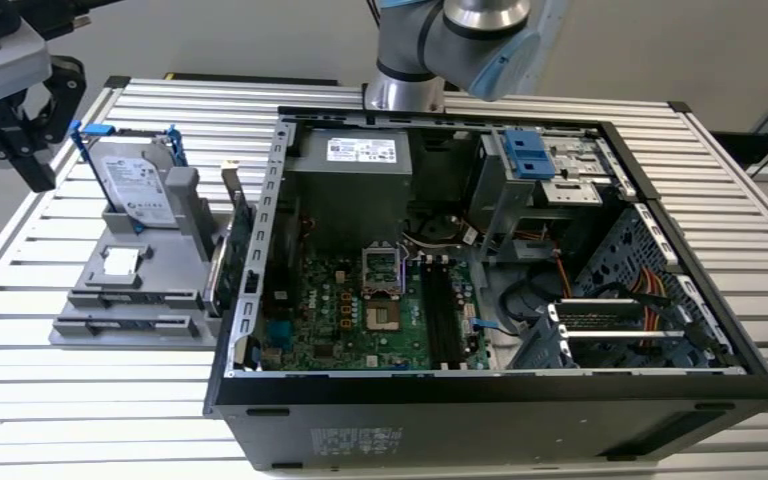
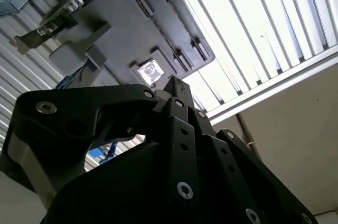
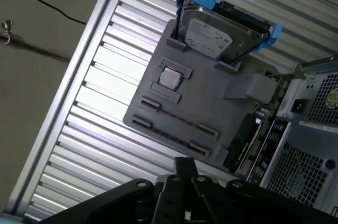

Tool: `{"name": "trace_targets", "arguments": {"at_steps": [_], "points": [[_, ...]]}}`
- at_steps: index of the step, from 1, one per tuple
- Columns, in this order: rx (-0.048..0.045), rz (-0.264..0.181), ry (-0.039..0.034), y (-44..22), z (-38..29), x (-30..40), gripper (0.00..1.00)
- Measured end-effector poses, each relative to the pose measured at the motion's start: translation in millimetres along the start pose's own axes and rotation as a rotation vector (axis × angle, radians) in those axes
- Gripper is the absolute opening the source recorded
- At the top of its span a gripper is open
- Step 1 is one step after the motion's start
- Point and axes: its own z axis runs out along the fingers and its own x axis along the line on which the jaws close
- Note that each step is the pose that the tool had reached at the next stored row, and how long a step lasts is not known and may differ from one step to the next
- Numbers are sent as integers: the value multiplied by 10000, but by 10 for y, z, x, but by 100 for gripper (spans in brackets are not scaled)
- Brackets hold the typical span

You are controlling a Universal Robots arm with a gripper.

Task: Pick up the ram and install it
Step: 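Pick up the ram and move it above insertion slot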

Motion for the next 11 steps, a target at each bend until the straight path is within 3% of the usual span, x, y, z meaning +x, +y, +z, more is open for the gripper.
{"name": "trace_targets", "arguments": {"at_steps": [11], "points": [[-17,-963,49,5,0,11,0]]}}
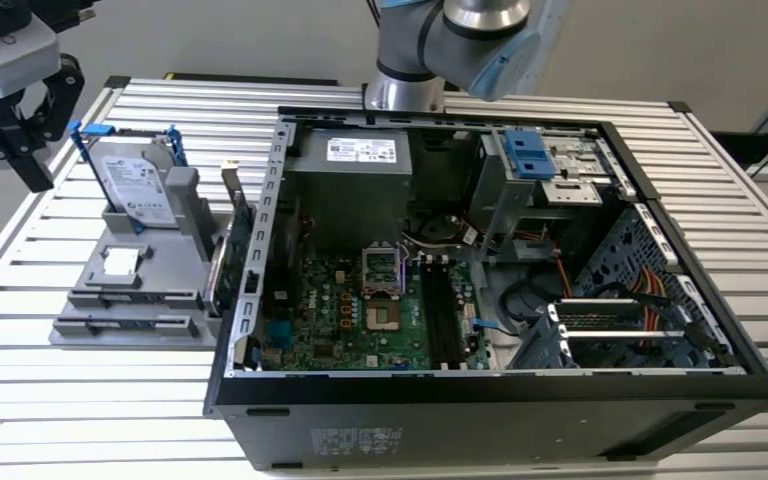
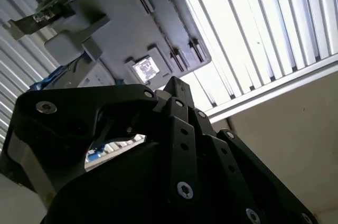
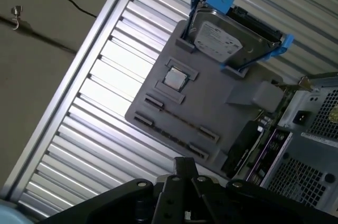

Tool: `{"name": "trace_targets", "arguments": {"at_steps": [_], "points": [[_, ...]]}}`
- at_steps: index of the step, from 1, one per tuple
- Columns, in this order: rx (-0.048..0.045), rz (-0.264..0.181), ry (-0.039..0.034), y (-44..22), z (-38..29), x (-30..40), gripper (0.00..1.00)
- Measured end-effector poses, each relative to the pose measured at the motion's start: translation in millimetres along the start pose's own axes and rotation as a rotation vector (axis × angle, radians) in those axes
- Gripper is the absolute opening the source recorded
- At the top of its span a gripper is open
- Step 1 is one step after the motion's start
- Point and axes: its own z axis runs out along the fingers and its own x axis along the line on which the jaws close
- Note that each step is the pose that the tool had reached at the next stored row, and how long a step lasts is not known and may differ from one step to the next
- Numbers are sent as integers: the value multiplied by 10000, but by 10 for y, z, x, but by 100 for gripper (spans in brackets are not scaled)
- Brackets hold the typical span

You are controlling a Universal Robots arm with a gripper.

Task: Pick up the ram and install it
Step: 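Pick up the ram and move it above insertion slot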

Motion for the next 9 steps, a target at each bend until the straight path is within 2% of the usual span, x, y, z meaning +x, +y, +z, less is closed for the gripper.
{"name": "trace_targets", "arguments": {"at_steps": [5,9], "points": [[-6,-364,18,1,0,2,0],[-8,-484,23,1,1,2,0]]}}
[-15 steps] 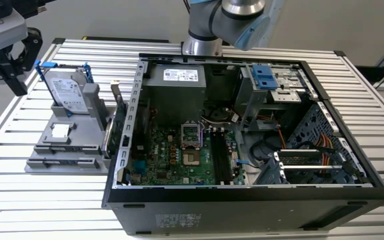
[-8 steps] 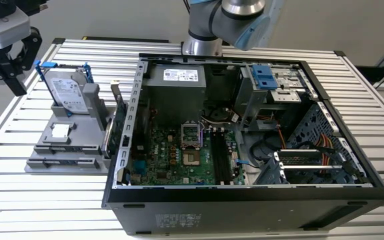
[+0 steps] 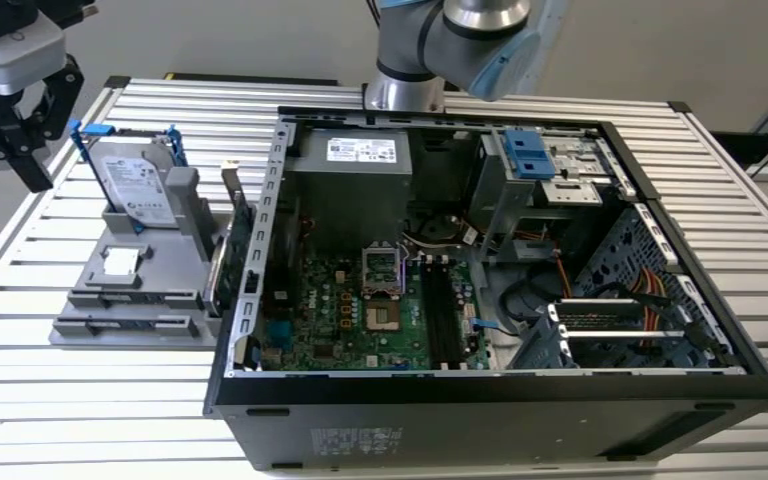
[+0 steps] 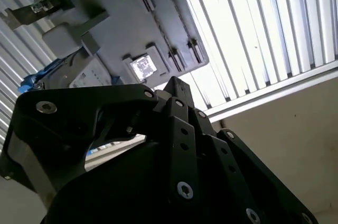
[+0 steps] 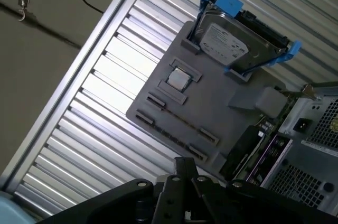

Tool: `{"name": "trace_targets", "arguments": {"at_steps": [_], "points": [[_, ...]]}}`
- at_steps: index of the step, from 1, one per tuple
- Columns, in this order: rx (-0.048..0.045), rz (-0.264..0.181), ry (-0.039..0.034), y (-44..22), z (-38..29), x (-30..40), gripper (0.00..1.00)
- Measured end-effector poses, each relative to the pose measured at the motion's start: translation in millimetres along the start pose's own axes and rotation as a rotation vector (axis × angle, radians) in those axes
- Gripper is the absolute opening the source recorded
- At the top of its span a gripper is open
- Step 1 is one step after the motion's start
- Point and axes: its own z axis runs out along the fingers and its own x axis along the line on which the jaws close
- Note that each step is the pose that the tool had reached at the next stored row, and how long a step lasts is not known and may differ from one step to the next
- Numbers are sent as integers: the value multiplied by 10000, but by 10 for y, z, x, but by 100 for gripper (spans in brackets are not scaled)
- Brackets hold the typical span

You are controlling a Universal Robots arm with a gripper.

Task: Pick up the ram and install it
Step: 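Pick up the ram and move it above insertion slot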

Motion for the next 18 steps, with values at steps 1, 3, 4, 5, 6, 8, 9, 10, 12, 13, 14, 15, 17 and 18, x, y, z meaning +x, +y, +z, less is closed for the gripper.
{"name": "trace_targets", "arguments": {"at_steps": [1,3,4,5,6,8,9,10,12,13,14,15,17,18], "points": [[-1,-17,1,0,0,0,0],[-2,-83,5,0,0,0,0],[-3,-170,10,0,0,0,0],[-5,-266,14,0,0,0,0],[-7,-384,19,-1,0,-1,0],[-12,-678,35,0,0,0,0],[-15,-823,42,0,0,0,0],[-18,-951,49,0,0,0,0],[-23,-1259,64,0,-1,0,0],[-26,-1407,72,0,-1,0,0],[-28,-1567,80,0,-1,0,0],[-31,-1744,89,0,-1,0,0],[-37,-2091,106,0,0,0,0],[-40,-2264,115,0,0,0,0]]}}
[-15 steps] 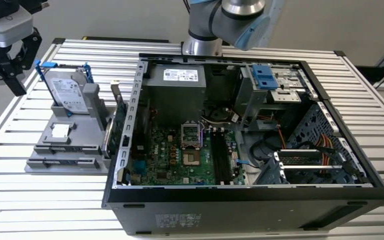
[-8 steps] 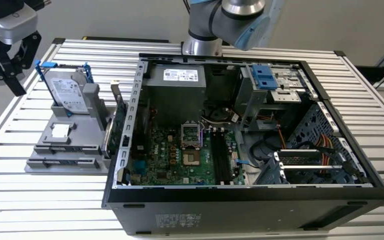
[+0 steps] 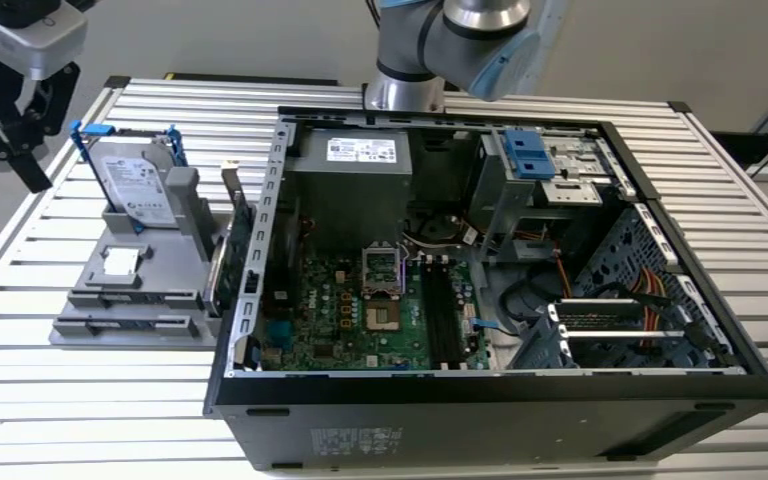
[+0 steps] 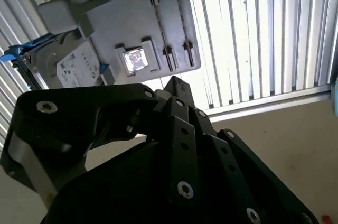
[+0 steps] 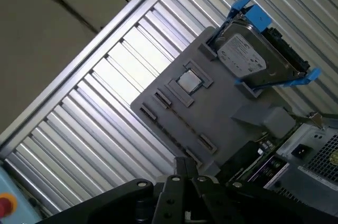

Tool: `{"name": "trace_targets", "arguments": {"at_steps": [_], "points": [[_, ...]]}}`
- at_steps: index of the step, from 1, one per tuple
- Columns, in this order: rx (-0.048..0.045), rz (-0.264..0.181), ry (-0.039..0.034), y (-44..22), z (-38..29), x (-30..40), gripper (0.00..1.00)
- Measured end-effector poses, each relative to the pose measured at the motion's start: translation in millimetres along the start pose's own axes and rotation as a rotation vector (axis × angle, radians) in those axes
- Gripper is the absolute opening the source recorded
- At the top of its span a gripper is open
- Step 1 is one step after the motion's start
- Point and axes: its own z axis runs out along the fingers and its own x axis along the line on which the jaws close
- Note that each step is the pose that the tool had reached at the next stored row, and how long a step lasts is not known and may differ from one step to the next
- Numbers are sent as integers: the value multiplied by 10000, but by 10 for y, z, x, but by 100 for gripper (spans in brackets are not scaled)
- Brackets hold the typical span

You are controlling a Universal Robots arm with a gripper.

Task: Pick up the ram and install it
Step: 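Pick up the ram and move it above insertion slot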

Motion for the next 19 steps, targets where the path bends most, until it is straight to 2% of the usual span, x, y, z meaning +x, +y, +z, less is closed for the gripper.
{"name": "trace_targets", "arguments": {"at_steps": [19], "points": [[-46,-2583,131,0,0,0,0]]}}
